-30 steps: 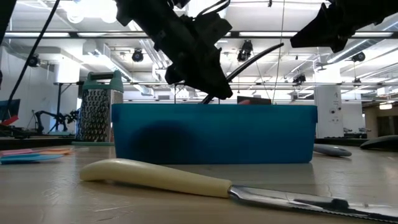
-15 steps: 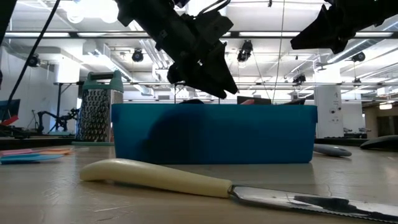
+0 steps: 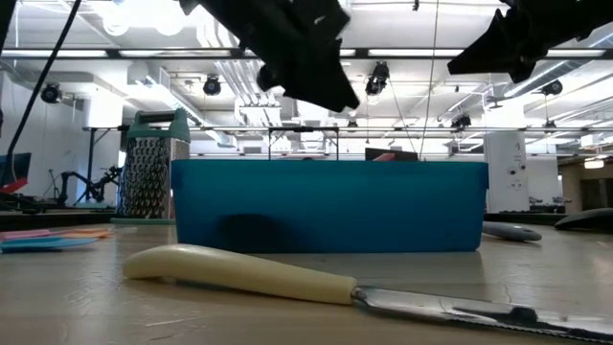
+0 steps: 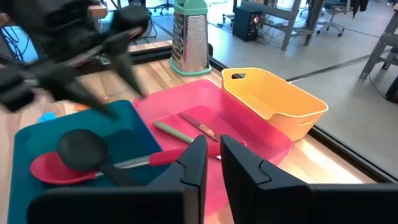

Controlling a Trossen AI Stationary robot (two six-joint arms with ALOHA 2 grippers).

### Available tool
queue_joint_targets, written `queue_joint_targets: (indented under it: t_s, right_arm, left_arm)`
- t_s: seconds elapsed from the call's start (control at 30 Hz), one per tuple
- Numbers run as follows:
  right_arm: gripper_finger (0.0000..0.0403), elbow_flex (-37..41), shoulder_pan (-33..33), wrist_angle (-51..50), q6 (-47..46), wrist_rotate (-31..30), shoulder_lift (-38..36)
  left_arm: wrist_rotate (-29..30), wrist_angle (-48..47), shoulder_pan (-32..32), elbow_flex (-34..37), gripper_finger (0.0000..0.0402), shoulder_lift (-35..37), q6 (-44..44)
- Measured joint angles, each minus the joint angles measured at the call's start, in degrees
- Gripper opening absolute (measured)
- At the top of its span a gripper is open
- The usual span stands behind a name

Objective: Pick & Place Kitchen Items
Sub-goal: Adjust the red spoon

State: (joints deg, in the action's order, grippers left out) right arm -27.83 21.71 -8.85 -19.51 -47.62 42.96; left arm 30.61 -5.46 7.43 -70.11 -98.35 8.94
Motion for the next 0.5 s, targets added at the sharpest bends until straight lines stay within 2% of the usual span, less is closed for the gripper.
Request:
queue_joint_targets:
  t_s: [0.07,0.27,0.5]
  right_arm:
    - [0.0033,0.0,0.02,0.17,0.03,0.02,0.0]
    - [0.0034,0.0,0.02,0.63,0.18,0.0,0.0]
    - [0.0052,0.0,-0.02,0.64,0.2,0.0,0.0]
  left_arm:
    - [1.77,-0.18,-1.63,0.0,0.0186,0.0,-2.83]
    - [1.34,-0.12,-8.18,0.0,0.0171,-0.72,-6.4]
    - [-6.39,2.49,-14.06,0.0,0.0163,-4.07,-5.87]
